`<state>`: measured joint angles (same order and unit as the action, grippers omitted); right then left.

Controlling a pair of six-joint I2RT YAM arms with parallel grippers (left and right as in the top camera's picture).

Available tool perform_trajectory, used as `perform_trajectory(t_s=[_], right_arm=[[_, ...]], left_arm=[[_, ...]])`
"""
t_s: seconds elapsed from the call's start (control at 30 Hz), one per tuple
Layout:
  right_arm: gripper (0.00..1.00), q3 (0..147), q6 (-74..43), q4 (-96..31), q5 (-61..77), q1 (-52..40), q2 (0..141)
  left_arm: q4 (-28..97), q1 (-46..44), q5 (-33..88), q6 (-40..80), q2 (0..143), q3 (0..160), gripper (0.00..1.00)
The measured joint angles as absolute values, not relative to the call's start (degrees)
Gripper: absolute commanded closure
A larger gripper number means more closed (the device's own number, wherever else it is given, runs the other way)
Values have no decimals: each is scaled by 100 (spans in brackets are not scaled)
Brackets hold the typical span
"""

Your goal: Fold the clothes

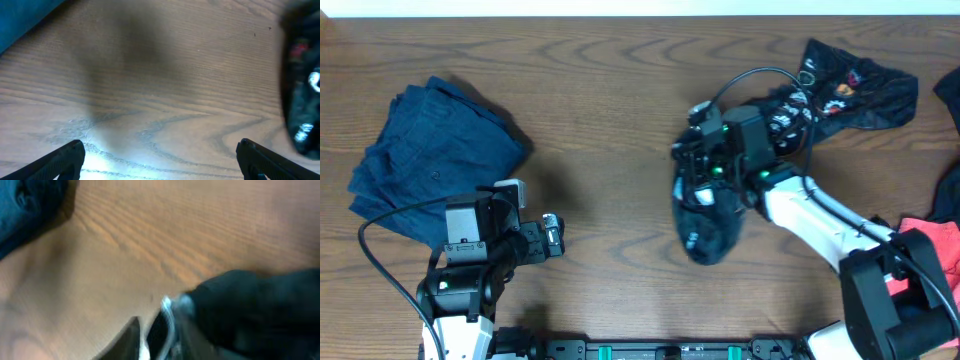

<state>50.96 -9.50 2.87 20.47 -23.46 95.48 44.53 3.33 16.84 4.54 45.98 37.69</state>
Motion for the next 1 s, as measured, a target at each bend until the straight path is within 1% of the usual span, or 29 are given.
perform_trajectory(t_s=[0.03,0.07,0.2,0.27,0.43,0.53,0.63,0.67,0.83,0.87,1.0], right_arm=[[61,5096,-991,412,1831,-2416,9546],[58,5096,-1041,454,1719,-2427,9546],[50,5096,-1116,375,1321,-2303,9454],[48,5096,-1146,141,1173,-2126,9264],[46,5098,-1194,-978,882,-1214,8381],[42,5120,-1249,-1903,582,-526,7837],[33,5131,-1293,-2751,263,117,7443],[31,5131,-1306,-2941,191,263,7373],[27,5131,-1313,-3592,-5,978,7144],[25,5131,-1345,-3656,-23,1087,7120],[25,5131,-1450,-3802,-86,1288,7096]], left_arm=[[4453,333,1684,454,4598,3769,2],[4453,333,1684,454,4598,3769,2],[4416,333,1684,454,4598,3769,2],[4340,333,1728,456,4598,3769,2],[3942,333,2178,473,4598,3776,2],[3540,331,2569,620,4609,3776,2],[3260,301,2845,917,4733,3778,2],[3205,257,2895,1009,4812,3778,2],[2958,-224,3033,1439,5487,3778,2],[2827,-429,3061,1553,5723,3778,2],[2316,-1131,3131,1879,6486,3778,2]])
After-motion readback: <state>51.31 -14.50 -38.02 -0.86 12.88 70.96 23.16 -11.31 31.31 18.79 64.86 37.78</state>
